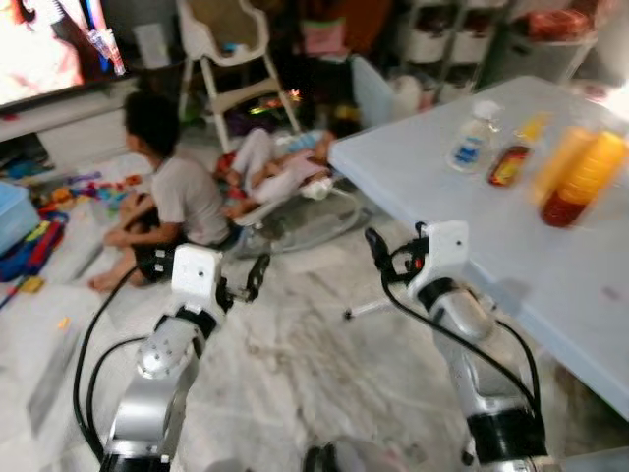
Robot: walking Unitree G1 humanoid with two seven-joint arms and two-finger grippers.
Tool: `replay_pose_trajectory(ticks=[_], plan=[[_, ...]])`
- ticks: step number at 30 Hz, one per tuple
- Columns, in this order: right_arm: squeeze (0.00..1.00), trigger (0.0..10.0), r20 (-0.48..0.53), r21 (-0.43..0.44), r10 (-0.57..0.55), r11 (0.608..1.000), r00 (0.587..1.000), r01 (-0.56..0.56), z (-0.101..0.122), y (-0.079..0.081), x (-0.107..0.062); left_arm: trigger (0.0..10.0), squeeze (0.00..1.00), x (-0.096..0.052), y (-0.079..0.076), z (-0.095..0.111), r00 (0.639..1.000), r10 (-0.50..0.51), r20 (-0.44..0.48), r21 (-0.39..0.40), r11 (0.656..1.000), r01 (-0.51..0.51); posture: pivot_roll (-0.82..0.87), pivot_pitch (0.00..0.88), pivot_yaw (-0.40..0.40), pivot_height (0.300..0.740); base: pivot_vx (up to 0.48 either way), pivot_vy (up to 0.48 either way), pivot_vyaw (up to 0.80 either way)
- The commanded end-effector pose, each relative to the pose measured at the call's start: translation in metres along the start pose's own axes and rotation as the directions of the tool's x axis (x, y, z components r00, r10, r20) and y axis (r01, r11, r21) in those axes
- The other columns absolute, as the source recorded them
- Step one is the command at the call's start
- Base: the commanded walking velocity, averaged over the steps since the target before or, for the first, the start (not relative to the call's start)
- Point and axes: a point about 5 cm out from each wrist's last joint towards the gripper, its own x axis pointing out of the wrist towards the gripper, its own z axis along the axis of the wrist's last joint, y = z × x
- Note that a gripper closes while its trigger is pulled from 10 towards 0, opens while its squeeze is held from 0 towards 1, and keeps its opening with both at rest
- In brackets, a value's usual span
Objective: Restocking fridge
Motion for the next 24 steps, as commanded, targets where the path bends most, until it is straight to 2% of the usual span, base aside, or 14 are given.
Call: replay_pose_trajectory(ticks=[1,6,11,17,24], plan=[[0.00,10.0,0.022,-0.005,0.005,1.000,1.000,-0.005,0.006,0.001,0.000,10.0,0.00,-0.001,0.002,-0.005,1.000,0.005,-0.025,-0.010,1.000,-0.005,0.01,0.000,-0.005,0.740,0.307,0.000,-0.80],[0.00,10.0,0.043,0.011,-0.005,1.000,0.999,0.004,0.010,0.003,-0.004,10.0,0.00,-0.001,0.002,-0.006,1.000,0.004,-0.029,-0.015,1.000,-0.004,0.01,0.000,-0.003,0.740,0.295,0.377,-0.65],[0.00,10.0,0.046,0.017,-0.028,0.999,0.999,0.027,0.010,0.005,-0.010,10.0,0.00,0.000,0.002,-0.006,0.999,-0.001,-0.032,-0.015,1.000,0.000,0.00,0.000,0.001,0.740,0.291,0.382,0.00],[0.00,10.0,0.051,0.024,-0.046,0.999,0.998,0.045,0.012,0.006,-0.015,10.0,0.00,0.001,0.000,-0.007,0.999,-0.009,-0.034,-0.017,1.000,0.008,0.00,0.000,0.004,0.740,0.288,0.384,-0.73],[0.00,10.0,0.053,-0.006,-0.020,1.000,0.998,0.020,0.013,0.010,-0.013,10.0,0.00,0.003,-0.001,-0.007,0.999,-0.014,-0.040,-0.016,1.000,0.013,0.00,0.000,0.003,0.740,0.262,0.402,-0.68]])
